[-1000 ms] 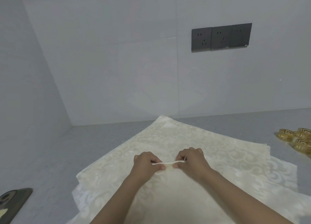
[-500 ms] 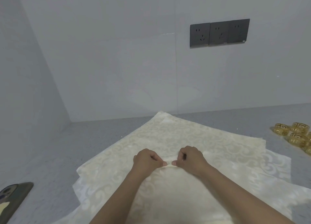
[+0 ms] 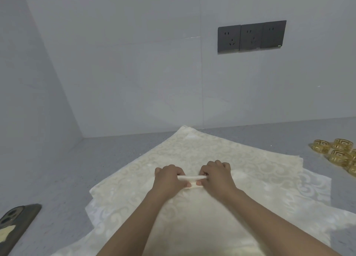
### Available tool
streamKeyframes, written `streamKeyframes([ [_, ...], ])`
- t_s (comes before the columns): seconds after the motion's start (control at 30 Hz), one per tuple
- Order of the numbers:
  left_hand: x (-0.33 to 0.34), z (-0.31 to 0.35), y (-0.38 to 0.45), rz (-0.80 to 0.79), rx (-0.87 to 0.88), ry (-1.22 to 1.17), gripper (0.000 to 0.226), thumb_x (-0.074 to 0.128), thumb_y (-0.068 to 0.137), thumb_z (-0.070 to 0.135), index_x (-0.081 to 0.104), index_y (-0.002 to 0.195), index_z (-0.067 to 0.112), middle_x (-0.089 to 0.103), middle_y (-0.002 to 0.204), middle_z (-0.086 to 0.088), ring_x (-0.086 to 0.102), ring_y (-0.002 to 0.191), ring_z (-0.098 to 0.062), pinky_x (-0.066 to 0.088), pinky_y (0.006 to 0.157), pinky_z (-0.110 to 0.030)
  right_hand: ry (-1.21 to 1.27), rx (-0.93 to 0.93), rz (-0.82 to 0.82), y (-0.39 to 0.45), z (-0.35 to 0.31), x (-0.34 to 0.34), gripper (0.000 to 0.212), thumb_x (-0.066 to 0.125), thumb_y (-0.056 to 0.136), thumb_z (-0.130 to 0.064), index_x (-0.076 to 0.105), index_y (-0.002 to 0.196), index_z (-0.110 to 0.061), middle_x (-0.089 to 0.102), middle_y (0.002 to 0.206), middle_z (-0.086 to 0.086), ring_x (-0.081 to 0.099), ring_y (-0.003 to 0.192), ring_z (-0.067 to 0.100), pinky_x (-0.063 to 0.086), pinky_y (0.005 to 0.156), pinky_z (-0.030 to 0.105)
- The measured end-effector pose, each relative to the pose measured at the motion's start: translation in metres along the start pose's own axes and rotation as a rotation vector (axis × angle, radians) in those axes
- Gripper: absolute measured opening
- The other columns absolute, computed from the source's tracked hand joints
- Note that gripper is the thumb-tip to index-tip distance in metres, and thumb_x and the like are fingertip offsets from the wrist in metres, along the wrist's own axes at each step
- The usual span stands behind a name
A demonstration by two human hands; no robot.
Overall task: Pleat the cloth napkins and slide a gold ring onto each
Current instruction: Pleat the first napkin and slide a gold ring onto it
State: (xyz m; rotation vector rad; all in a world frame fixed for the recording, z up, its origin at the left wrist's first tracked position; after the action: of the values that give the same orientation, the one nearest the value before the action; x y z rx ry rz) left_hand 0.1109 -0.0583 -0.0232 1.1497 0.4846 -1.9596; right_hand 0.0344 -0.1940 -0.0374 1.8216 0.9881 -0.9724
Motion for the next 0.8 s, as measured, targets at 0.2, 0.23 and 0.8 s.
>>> streamKeyframes([
  [0.2,-0.001,-0.003,-0.027,0.109,0.034,-0.097,0.017,0.078,0.069,0.033,0.063,0.062,0.029,0.054,0.067,0.009,0.045,0.072,-0.003,0.031,0.087,-0.027,0.106,-0.071,0.057,-0.018,-0.004,-0.008,0.008,0.067,0.079,-0.030,0.066,0.080,-0.023,0.058,0.078,-0.009,0.043,0.088,0.011,0.021,0.080,0.024],
  [0.23,-0.001,-0.003,-0.031,0.108,0.032,-0.106,0.017,0.079,0.069,0.033,0.064,0.062,0.030,0.053,0.066,0.009,0.045,0.071,-0.003,0.031,0.088,-0.027,0.106,-0.076,0.036,-0.020,-0.005,-0.010,0.007,0.067,0.079,-0.031,0.065,0.078,-0.024,0.059,0.078,-0.009,0.043,0.087,0.010,0.023,0.081,0.024],
  [0.8,0.009,-0.021,-0.053,0.063,-0.127,-0.387,0.032,0.076,0.077,0.037,0.059,0.054,0.022,0.054,0.058,0.010,0.049,0.052,-0.005,0.043,0.073,-0.027,0.448,0.167,-0.067,-0.048,0.016,-0.007,0.026,0.072,0.080,-0.029,0.062,0.059,-0.017,0.066,0.080,-0.005,0.058,0.081,0.008,0.042,0.071,0.019],
])
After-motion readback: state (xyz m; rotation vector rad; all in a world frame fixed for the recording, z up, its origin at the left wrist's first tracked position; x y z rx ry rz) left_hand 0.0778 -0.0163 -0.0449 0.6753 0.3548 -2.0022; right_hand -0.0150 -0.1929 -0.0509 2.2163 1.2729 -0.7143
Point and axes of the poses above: each hand's wrist, its own y-axis towards the middle knuckle, its own x-axis out of the palm, z = x × y, the point moved 5 cm from there along y, towards the middle knuckle
